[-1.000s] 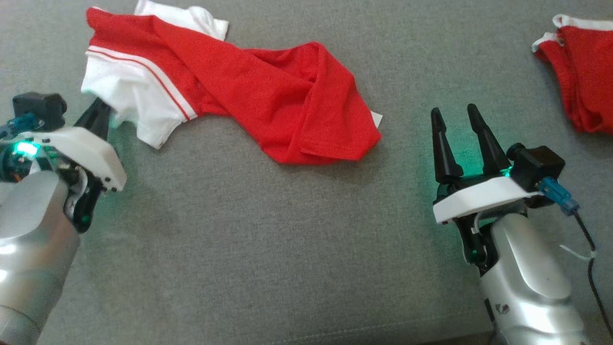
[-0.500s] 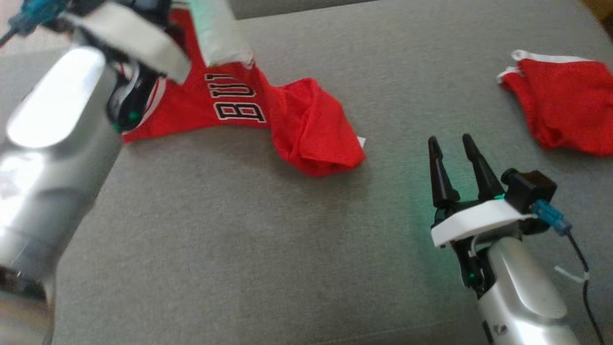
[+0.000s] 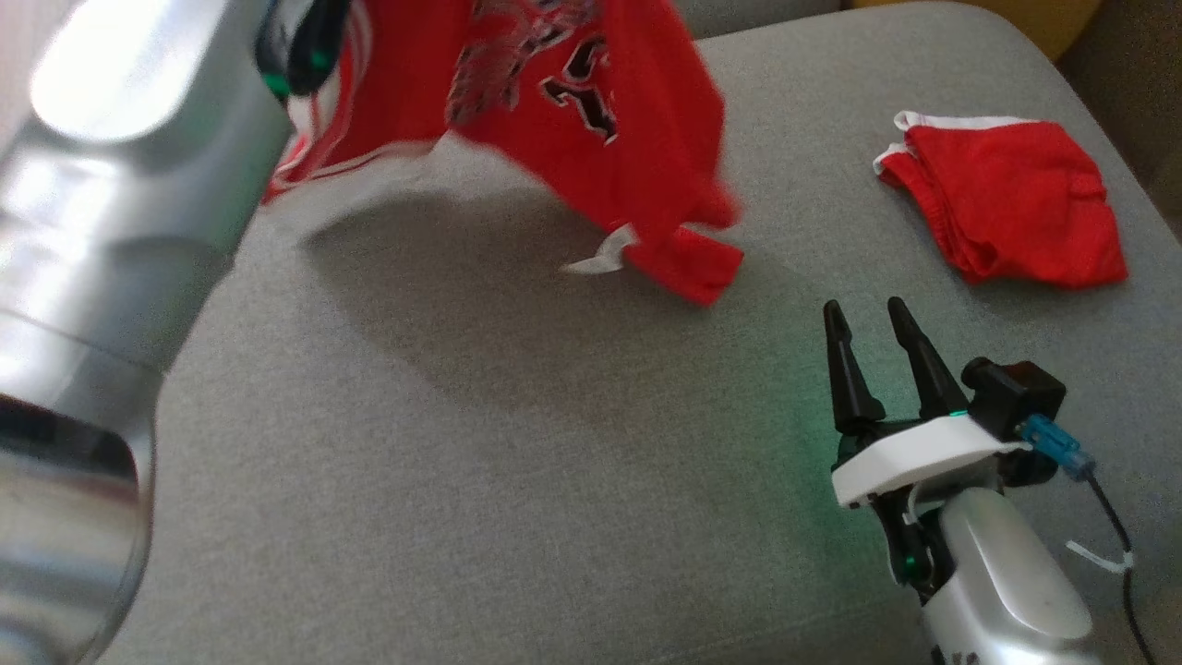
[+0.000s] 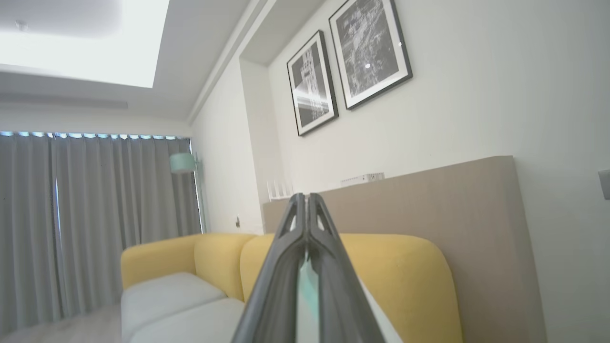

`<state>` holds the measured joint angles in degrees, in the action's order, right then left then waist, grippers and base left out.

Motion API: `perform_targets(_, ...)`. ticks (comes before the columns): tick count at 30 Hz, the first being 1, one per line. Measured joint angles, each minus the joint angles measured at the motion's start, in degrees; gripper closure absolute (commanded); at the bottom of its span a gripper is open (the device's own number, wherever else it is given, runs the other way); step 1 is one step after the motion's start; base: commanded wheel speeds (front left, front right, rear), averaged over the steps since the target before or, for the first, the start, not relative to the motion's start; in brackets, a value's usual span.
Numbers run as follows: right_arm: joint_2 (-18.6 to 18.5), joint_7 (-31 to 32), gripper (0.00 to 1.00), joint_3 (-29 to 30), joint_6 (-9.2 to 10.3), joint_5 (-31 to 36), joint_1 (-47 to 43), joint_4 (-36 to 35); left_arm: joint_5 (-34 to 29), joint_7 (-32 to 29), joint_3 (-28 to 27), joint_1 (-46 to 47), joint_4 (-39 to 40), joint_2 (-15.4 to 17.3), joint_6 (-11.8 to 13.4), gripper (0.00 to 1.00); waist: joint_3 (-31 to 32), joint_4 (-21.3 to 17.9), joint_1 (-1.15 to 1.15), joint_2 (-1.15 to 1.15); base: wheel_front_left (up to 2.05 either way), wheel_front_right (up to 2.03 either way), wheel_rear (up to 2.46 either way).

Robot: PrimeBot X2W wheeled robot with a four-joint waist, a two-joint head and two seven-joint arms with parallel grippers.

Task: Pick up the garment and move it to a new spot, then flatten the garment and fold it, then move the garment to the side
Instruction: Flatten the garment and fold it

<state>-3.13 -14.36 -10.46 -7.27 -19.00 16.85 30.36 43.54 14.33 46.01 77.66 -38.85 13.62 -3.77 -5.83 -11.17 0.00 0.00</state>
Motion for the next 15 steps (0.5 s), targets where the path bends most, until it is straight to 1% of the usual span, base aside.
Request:
perform_targets(4,0.0,0.0,0.0,1.35,0.0,0.01,-0.29,0.09,-2.53,0.4,-1.85,1.69,1.1,0.04,0.88,1.0,1.14,0.86,0.0,0.0,0.0,0.0,0.0)
perform_targets(8,0.02,0.0,0.0,2.08,0.0,0.29,-1.93,0.42,-4.91,0.44,-5.04,1.59,3.8,0.11,2.02,1.0,2.54,2.54,0.0,0.0,0.0,0.0,0.0)
perform_targets(10,0.02,0.0,0.0,2.44,0.0,0.36,-2.57,0.54,-6.1,0.45,-5.76,1.7,4.7,0.12,2.77,1.0,3.1,3.58,-0.01,0.0,0.0,0.0,0.0)
perform_targets(11,0.02,0.0,0.0,2.44,0.0,0.36,-2.57,0.54,-6.1,0.45,-5.76,1.7,4.7,0.12,2.77,1.0,3.1,3.58,-0.01,0.0,0.0,0.0,0.0)
perform_targets(15,0.02,0.0,0.0,2.49,0.0,0.35,-2.37,0.13,-7.04,0.43,-6.67,1.67,3.64,0.34,4.14,1.0,2.99,5.0,-0.02,0.0,0.0,0.0,0.0)
